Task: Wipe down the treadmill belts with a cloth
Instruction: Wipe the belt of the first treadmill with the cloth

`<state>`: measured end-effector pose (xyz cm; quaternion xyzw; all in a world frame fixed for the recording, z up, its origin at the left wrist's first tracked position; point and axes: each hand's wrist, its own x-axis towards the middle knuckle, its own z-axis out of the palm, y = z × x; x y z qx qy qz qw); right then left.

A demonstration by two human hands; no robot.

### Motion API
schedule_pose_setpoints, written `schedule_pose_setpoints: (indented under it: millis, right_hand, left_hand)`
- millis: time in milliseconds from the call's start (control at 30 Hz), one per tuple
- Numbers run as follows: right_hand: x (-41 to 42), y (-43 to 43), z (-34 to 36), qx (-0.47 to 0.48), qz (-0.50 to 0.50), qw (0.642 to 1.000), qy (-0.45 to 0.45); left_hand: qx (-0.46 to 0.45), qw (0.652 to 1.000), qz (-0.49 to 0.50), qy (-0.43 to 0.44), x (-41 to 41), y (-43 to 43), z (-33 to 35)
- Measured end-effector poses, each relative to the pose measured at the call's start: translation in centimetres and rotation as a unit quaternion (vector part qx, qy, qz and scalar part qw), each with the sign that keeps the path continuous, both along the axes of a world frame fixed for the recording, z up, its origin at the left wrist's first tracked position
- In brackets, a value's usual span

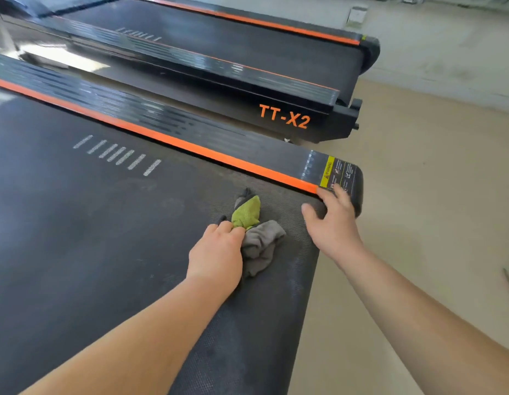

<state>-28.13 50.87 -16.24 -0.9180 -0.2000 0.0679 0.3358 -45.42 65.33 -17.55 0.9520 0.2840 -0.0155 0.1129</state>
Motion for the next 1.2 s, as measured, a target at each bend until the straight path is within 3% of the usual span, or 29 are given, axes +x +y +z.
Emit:
schedule_pose_setpoints:
  millis: [67, 133, 200, 233, 300, 367, 400, 467, 533, 600, 700, 867, 1100, 1200]
  right_hand:
    - [-4.6, -1.1, 0.5, 0.052, 0.046, 0.997, 0.028]
    - [-7.8, -1.4, 1.0, 0.079, 0.079, 0.993, 0.036]
    - [-9.4, -1.3, 1.5, 0.089, 0.106, 0.990, 0.031]
    - [-9.8, -1.3, 2.0, 0.072, 0.118, 0.990, 0.036]
    - [-9.8, -1.7, 2.6, -0.021, 0.160, 0.985, 0.058]
    - [-9.9, -2.1, 2.7, -0.136, 0.221, 0.962, 0.089]
    - [-10.0, -2.2, 2.6, -0.181, 0.234, 0.951, 0.092]
    - [-10.0, -1.9, 2.9, -0.252, 0.207, 0.943, 0.062]
    - [-9.8, -0.8, 3.4, -0.308, 0.176, 0.935, 0.020]
    - [-9.8, 0.4, 3.6, -0.319, 0.178, 0.931, -0.001]
    - [-10.2, 2.1, 3.2, -0.298, 0.186, 0.936, -0.018]
    - [-8.3, 6.3, 1.6, -0.253, 0.201, 0.946, -0.041]
    - [-3.0, 15.4, -0.1, -0.213, 0.103, 0.966, -0.102]
    - [-5.2, 15.4, 0.2, -0.221, 0.169, 0.954, -0.107]
  left_hand:
    - [-0.023, 1.000, 0.005, 0.016, 0.1, -0.8, 1.1]
    - [-0.141, 0.988, -0.042, -0.034, 0.4, -1.8, 2.9]
    - [-0.291, 0.950, -0.087, -0.076, 0.3, -2.1, 5.2]
    - [-0.310, 0.943, -0.084, -0.085, -0.1, -1.6, 6.0]
    - [-0.245, 0.967, -0.044, -0.051, -1.3, 0.5, 6.4]
    - [-0.129, 0.987, 0.003, 0.097, -3.5, 2.3, 5.5]
    - [-0.099, 0.980, 0.009, 0.173, -4.6, 2.8, 4.7]
    - [-0.086, 0.964, 0.000, 0.252, -6.4, 3.1, 3.2]
    - [-0.104, 0.960, -0.013, 0.261, -7.4, 3.7, 2.8]
    - [-0.118, 0.952, -0.024, 0.281, -7.3, 4.6, 3.4]
    - [-0.066, 0.947, -0.052, 0.310, -7.1, 5.1, 3.9]
    - [-0.095, 0.962, -0.038, 0.255, -8.2, 5.4, 3.0]
    - [-0.116, 0.960, -0.033, 0.253, -7.9, 5.9, 2.8]
    - [-0.117, 0.959, -0.037, 0.255, -8.0, 6.1, 2.8]
